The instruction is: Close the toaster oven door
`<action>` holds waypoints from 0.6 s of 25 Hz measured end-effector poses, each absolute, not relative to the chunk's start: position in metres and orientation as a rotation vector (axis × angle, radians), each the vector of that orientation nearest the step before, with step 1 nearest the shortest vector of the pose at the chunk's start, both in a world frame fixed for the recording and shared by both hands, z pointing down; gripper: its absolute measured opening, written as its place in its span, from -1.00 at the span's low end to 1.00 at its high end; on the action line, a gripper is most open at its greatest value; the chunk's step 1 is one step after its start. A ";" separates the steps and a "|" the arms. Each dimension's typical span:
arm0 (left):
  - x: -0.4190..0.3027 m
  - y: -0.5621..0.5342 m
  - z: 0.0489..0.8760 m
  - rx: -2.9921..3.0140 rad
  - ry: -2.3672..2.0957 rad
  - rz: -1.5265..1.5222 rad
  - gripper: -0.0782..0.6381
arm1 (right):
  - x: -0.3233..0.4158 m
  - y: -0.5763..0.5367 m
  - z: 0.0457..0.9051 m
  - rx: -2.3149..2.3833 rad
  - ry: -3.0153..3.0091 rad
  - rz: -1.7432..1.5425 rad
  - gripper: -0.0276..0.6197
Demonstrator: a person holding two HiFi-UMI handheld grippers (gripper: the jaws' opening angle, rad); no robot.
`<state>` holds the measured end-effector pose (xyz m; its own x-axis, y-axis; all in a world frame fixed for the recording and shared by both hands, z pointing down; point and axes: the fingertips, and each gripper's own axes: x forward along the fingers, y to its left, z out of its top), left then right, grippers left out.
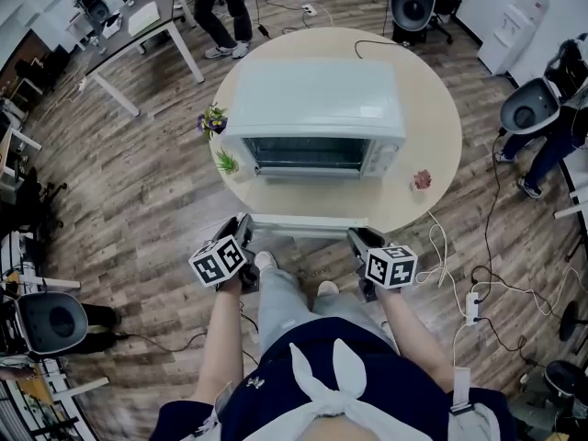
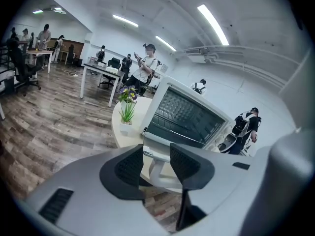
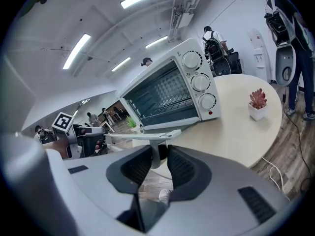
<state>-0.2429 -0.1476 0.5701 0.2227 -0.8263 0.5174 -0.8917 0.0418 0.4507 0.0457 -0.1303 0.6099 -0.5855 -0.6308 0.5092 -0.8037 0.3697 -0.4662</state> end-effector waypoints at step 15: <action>-0.240 -0.136 0.569 1.820 -1.602 0.158 -0.31 | 0.047 -0.137 0.596 1.334 -2.417 1.050 -0.58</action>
<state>-0.2398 -0.1362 0.5694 0.2289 -0.8251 0.5166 -0.9102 0.0068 0.4141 0.0472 -0.1366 0.5957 -0.5780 -0.6660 0.4717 -0.7992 0.3452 -0.4919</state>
